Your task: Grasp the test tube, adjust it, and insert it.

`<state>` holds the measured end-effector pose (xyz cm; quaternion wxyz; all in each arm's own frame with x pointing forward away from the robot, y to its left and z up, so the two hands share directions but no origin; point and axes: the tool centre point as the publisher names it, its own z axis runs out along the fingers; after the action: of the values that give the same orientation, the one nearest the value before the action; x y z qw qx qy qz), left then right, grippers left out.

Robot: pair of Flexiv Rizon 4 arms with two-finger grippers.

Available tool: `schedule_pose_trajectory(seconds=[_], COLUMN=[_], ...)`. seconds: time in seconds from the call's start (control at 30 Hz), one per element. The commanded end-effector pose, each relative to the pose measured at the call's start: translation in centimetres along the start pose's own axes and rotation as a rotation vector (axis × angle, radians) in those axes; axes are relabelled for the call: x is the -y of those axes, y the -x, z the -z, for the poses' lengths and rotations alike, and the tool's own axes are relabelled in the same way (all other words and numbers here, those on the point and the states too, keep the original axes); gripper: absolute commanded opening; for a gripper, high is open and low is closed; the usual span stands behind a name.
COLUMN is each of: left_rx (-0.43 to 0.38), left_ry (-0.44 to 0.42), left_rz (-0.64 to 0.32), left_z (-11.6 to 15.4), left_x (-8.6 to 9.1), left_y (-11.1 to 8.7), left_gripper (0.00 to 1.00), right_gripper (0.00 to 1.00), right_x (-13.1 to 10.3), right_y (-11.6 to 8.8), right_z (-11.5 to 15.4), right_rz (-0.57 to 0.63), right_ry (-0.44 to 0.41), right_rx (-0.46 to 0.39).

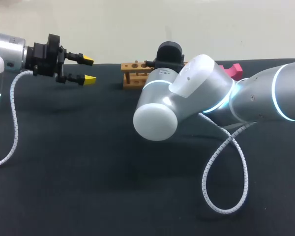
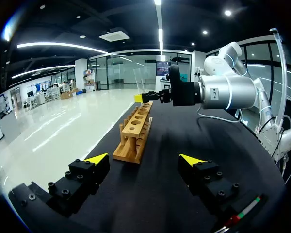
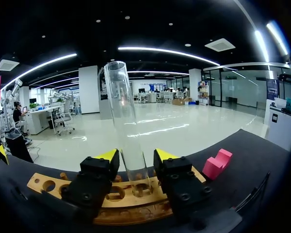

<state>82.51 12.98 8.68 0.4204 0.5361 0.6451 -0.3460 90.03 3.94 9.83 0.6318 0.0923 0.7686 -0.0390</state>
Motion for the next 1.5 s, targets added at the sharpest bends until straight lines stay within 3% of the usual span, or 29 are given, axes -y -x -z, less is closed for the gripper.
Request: schedule_pose_trajectory(seconds=[0.03,0.13,0.27,0.3,0.8,1.5], left_rx=[0.003,0.003,0.003,0.003,0.003,0.003], left_ry=[0.004,0.004,0.004,0.004,0.004,0.004], left_rz=[-0.003,-0.003,-0.003,-0.003,-0.003,-0.003], left_z=[0.0,0.0,0.0,0.0,0.0,0.0], left_x=[0.1,0.1,0.1,0.1,0.1,0.1], left_y=[-0.1,-0.1,-0.1,-0.1,-0.1,-0.1], left_gripper=[1.0,1.0,1.0,1.0,1.0,1.0], right_gripper=[0.67,0.82,0.93,1.0,1.0,1.0], right_x=[0.0,0.0,-0.1,-0.1,-0.2,0.4], right_y=[0.1,0.2,0.3,0.4,0.9,1.7], right_z=[0.2,0.2,0.4,0.4,1.3,4.9], right_rz=[-0.001,-0.002,-0.003,-0.003,-0.007,-0.033], right_ry=[-0.003,-0.005,-0.008,-0.009,0.001,0.033], right_rx=[0.002,0.005,0.01,0.01,0.013,-0.004])
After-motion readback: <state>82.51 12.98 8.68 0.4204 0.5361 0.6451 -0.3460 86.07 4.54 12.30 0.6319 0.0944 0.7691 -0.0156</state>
